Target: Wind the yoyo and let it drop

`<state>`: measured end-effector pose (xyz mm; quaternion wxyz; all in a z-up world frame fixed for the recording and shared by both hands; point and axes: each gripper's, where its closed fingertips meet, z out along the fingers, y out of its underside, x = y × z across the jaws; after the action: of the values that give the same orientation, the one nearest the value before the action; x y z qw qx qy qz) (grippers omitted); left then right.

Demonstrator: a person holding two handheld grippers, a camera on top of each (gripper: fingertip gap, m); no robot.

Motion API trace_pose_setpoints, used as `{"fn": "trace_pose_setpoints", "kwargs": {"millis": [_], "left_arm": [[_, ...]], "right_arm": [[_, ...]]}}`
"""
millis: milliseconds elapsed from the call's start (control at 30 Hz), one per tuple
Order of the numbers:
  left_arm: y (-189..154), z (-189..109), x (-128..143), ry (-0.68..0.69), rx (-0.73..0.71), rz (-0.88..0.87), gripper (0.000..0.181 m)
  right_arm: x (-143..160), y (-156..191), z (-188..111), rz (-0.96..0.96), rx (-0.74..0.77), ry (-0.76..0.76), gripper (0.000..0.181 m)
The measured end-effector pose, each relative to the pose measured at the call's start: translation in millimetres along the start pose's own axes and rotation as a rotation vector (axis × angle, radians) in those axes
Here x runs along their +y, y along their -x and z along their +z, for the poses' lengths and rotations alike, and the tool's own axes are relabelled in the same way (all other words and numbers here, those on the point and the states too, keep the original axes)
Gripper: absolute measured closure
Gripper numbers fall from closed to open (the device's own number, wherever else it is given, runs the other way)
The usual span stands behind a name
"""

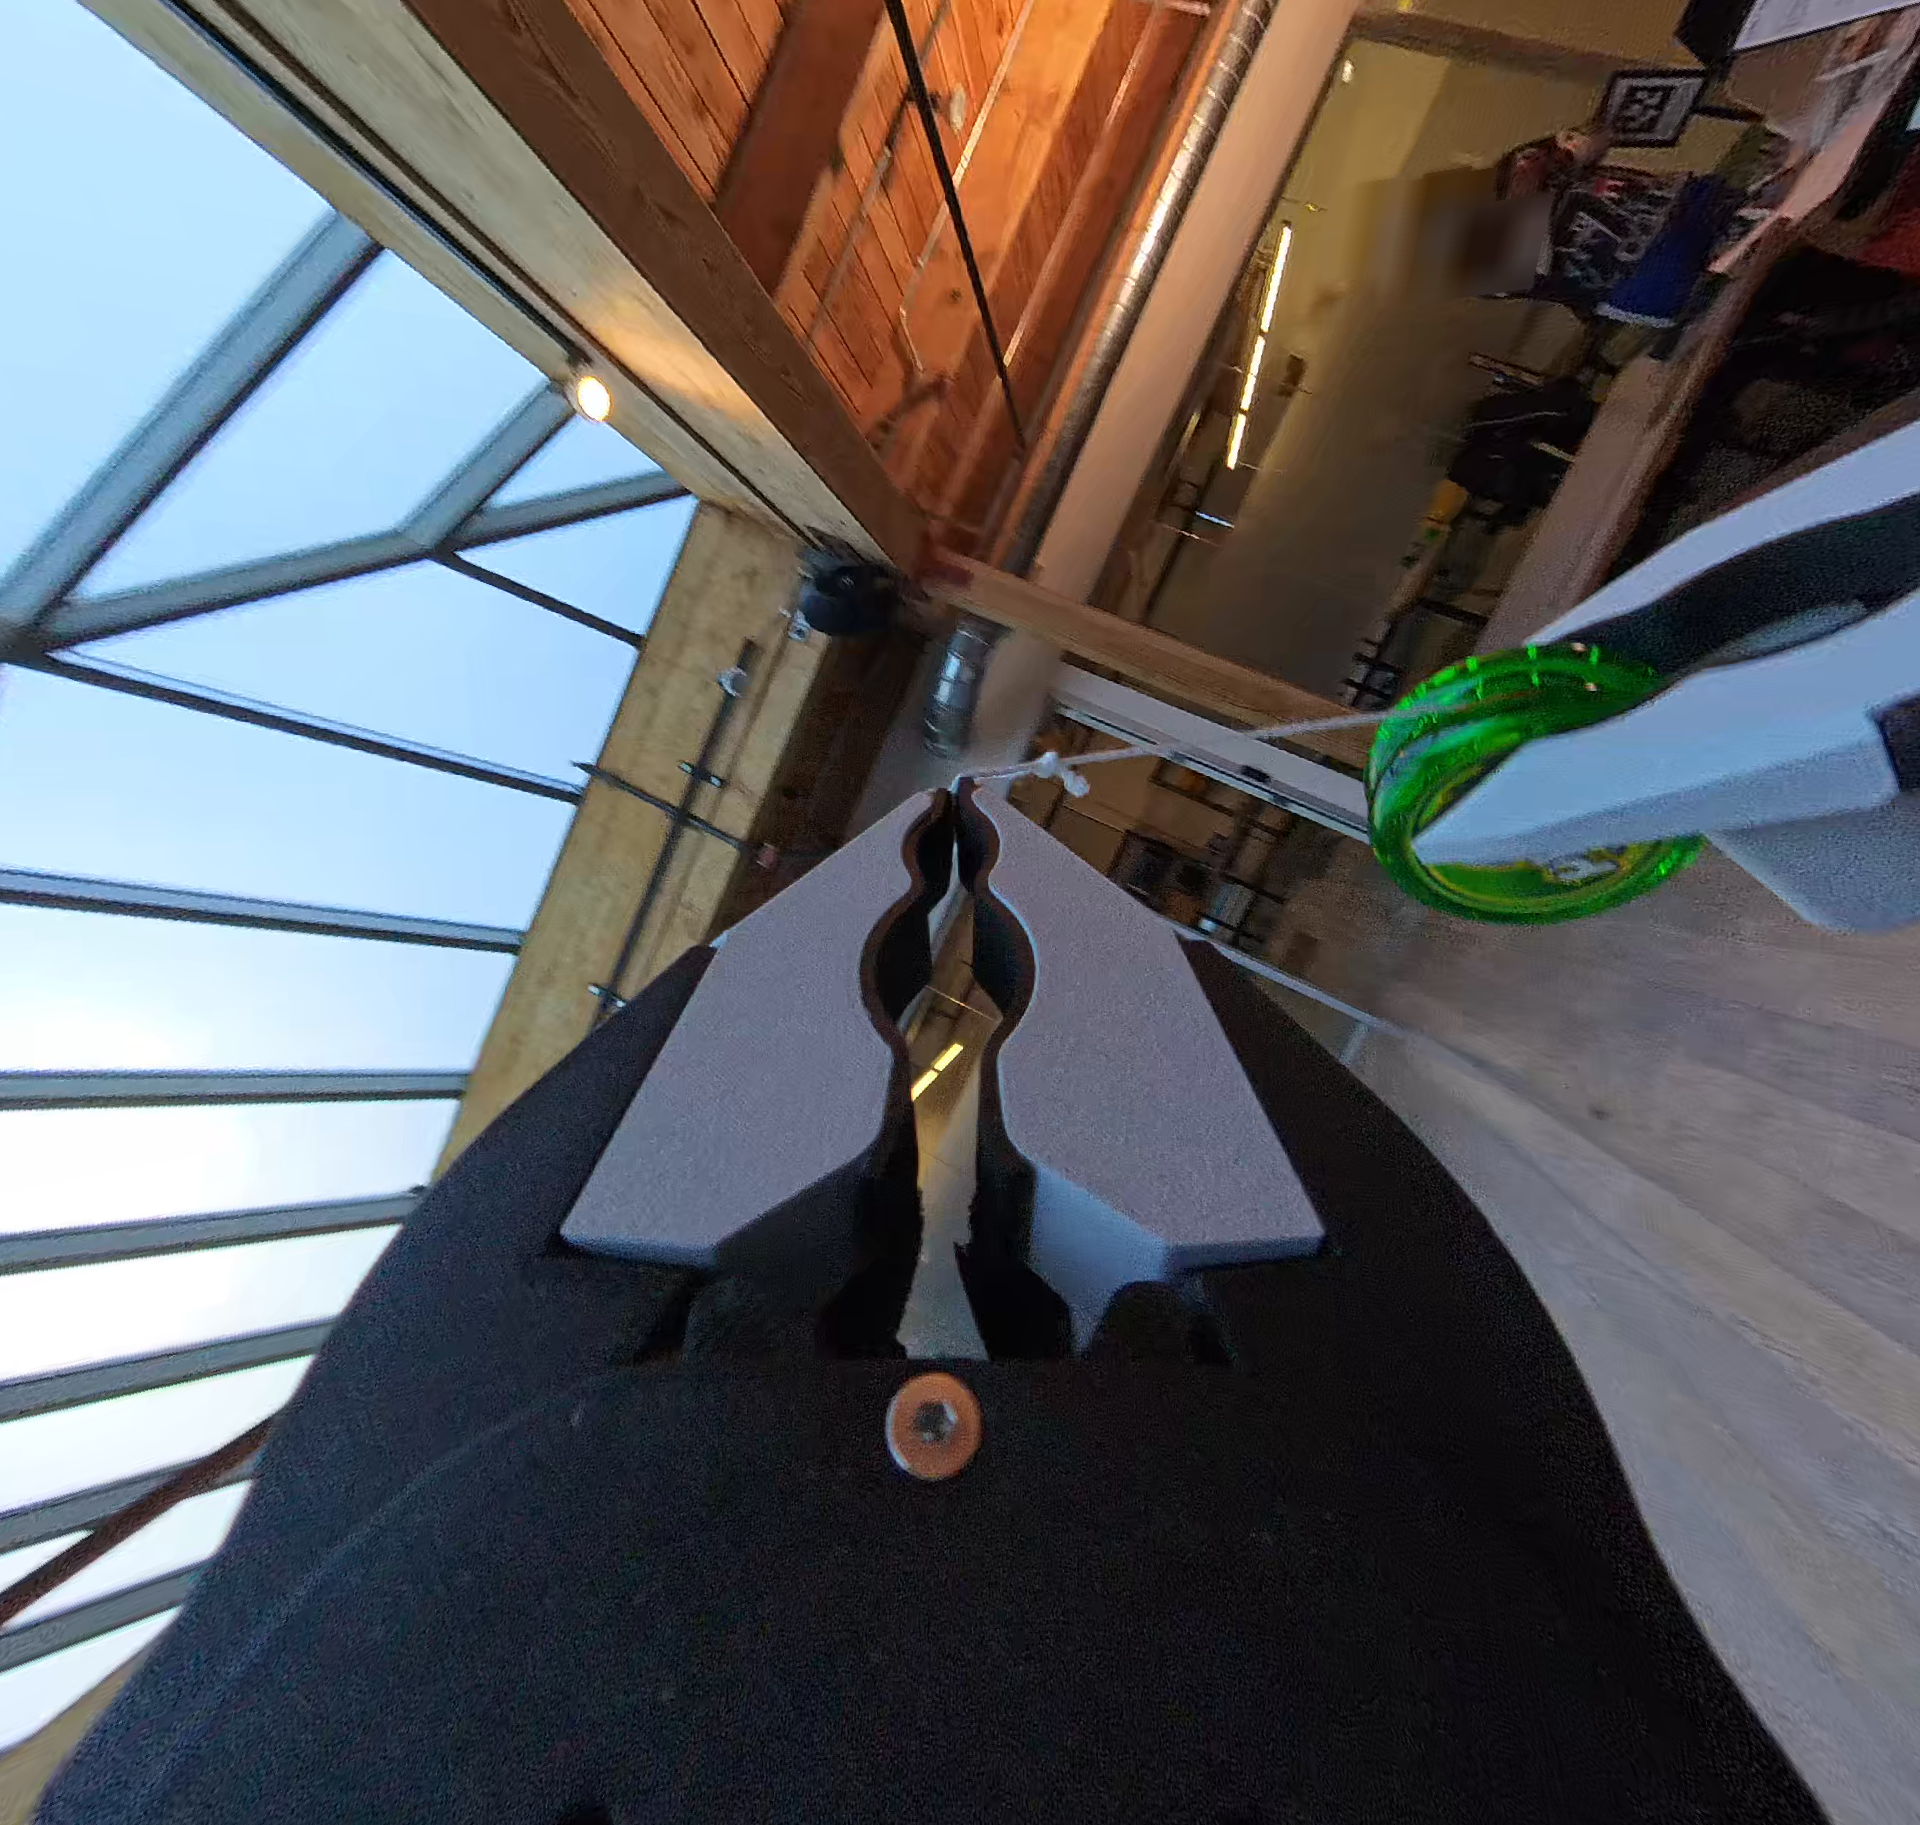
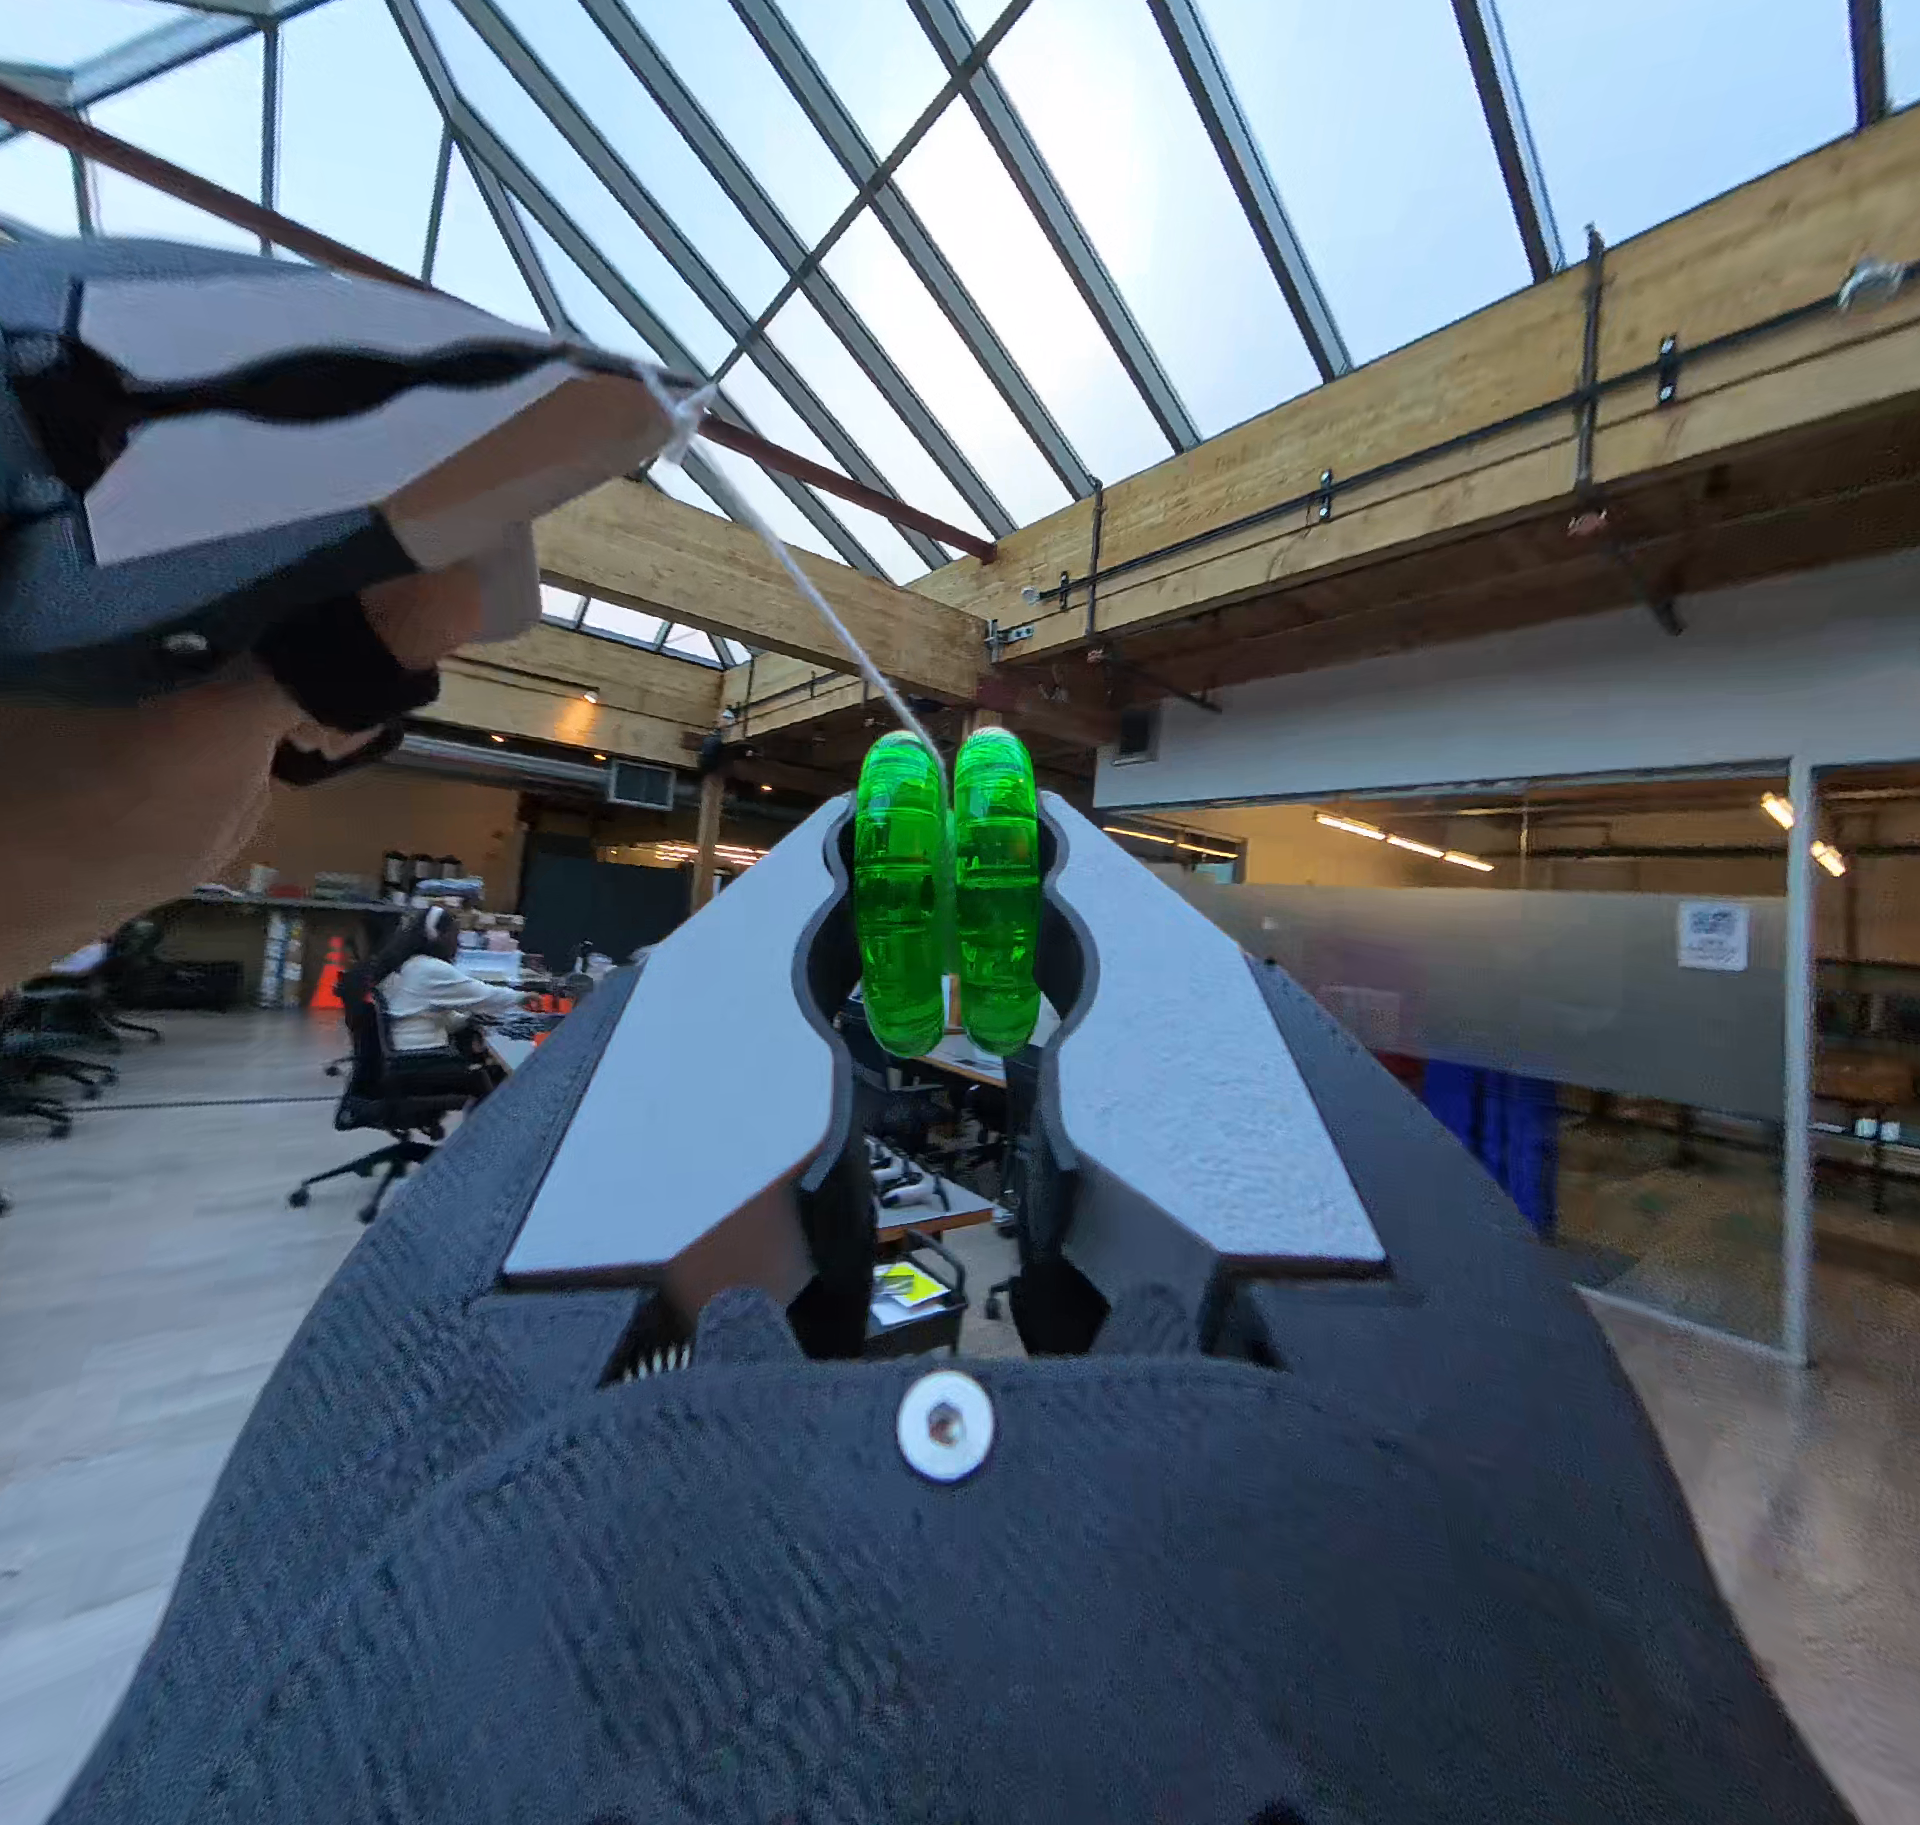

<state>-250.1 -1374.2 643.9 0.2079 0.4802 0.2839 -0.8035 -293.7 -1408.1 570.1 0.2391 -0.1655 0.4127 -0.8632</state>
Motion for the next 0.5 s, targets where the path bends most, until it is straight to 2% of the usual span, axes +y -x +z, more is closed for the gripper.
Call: {"fn": "trace_pose_setpoints", "kwargs": {"millis": [100,167,233,333,433,500], "left_arm": [[-35.7,9.0,8.2,0.012,0.183,-0.041,0.181],[-56.7,4.3,-3.0,-0.036,0.295,-0.057,0.181],[-52.0,-0.6,-16.7,-0.091,0.267,-0.104,0.181],[-54.1,-5.9,-31.6,-0.146,0.330,-0.264,0.181],[-41.3,5.0,-20.4,-0.115,0.253,-0.332,0.181],[-27.6,26.0,-5.1,-0.042,0.182,-0.269,0.181]], "right_arm": [[-4.2,-27.7,-2.8,0.052,0.007,0.016,0.155],[-4.4,-40.0,-3.3,0.012,-0.003,0.051,0.155],[-0.8,-49.1,-6.7,-0.019,-0.022,0.091,0.155],[13.8,-44.4,-12.8,0.018,-0.092,0.179,0.155],[25.2,-28.3,-16.9,0.021,-0.133,0.211,0.155],[29.3,-23.2,-11.3,-0.044,-0.102,0.205,0.155]]}}
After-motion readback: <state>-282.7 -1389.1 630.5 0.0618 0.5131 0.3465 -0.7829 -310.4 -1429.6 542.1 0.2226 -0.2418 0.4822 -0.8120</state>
